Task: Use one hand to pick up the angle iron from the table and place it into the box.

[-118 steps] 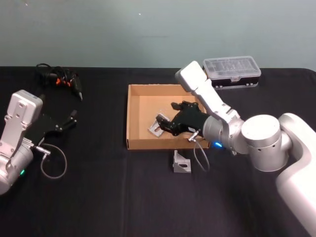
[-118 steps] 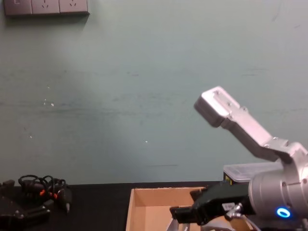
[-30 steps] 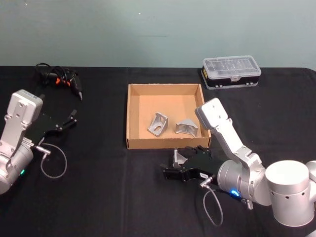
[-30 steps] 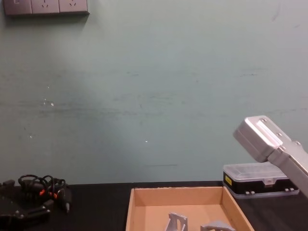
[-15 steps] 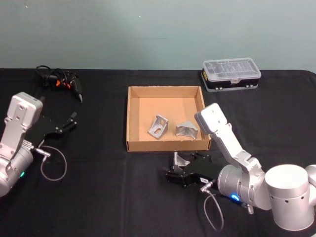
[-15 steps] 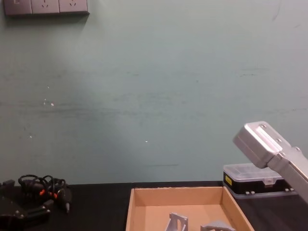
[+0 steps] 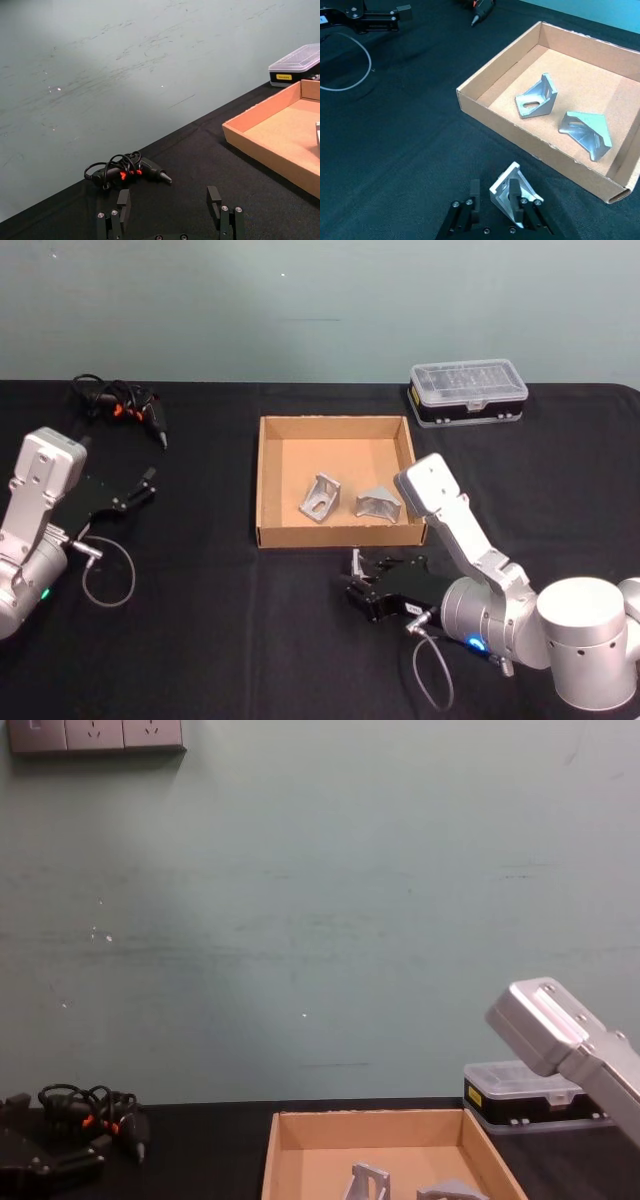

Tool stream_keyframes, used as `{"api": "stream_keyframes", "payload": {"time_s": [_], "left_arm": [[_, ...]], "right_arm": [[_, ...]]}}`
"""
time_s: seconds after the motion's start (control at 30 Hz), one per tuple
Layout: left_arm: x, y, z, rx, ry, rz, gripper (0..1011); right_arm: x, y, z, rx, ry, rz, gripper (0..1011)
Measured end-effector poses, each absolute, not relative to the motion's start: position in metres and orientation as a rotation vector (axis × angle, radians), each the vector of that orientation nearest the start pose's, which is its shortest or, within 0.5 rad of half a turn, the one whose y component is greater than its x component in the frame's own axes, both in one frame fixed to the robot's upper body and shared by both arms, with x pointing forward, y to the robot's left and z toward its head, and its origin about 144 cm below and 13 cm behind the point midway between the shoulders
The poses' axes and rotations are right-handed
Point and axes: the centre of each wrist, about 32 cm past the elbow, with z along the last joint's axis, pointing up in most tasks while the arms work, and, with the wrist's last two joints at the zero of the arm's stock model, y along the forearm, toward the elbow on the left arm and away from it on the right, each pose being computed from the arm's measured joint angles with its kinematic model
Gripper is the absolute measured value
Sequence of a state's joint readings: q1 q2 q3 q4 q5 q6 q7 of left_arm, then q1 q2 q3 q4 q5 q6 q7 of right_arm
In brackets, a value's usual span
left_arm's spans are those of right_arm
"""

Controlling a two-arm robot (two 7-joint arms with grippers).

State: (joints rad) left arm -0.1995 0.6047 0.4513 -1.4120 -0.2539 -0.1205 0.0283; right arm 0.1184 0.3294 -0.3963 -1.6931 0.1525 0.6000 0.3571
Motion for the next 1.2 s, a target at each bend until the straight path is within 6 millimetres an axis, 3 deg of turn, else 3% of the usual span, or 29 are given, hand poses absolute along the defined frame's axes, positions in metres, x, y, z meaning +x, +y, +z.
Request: {"api": "stream_keyframes", "payload": {"time_s": [0.3,0.73,1.2], "left_arm": [[0.489,0.310,1.140,0.304,-0.285,1.248,1000],[0.489,0.310,1.140,0.304,-0.285,1.248,1000],[0.489,0.310,1.140,0.304,-0.285,1.248,1000]], "right_arm": [[0.465,-0.194,1.183,-0.503,0.216,-0.842,130],[0.462,-0.196,1.184,-0.500,0.214,-0.842,118],[0.448,-0.207,1.215,-0.417,0.163,-0.862,118]]}}
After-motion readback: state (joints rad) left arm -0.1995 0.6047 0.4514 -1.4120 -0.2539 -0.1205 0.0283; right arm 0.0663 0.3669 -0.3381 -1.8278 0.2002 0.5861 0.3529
